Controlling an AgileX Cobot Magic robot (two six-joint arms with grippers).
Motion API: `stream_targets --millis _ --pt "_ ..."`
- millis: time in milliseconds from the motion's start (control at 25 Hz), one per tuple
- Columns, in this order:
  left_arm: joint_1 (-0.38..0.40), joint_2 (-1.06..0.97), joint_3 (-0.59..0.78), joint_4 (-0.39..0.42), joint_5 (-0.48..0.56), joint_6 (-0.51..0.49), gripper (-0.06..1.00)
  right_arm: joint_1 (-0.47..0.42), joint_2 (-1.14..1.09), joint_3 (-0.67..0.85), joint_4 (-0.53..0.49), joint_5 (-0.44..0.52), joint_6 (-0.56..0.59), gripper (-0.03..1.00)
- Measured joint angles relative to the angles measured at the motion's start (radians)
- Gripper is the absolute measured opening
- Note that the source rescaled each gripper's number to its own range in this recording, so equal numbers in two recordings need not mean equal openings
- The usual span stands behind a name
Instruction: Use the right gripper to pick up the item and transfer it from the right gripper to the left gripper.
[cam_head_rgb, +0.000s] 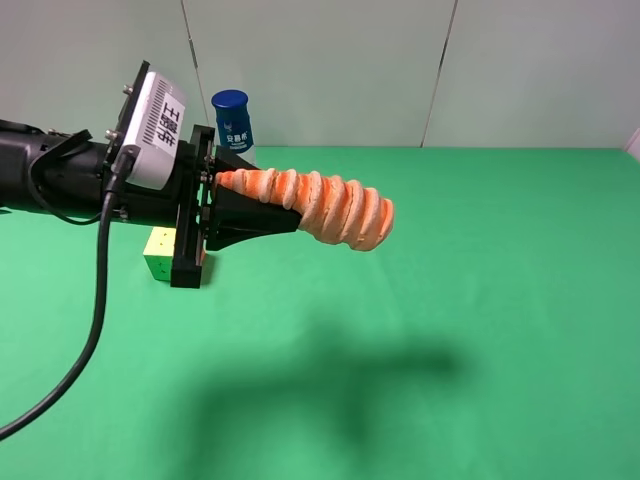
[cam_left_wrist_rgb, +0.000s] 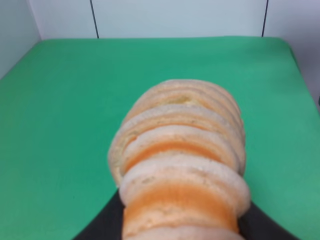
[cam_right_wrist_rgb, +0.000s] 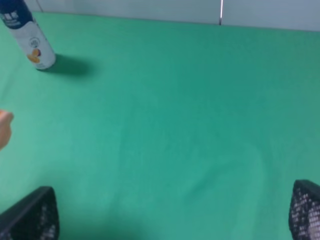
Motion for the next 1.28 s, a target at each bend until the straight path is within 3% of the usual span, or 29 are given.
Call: stream_targets --millis 520,880,1280 --pt "0.0 0.0 0.0 -0.002 0.0 0.0 0.03 0.0 -0.403 0.096 0.001 0.142 0.003 1.0" --pt "0.0 0.0 0.0 -0.002 0.0 0.0 0.03 0.0 -0.433 0.228 0.0 0.15 0.006 1.0" --pt "0.0 0.0 0.0 -0.002 -0.001 0.0 0.02 0.0 -0.433 0.231 -0.044 0.147 0.047 1.0"
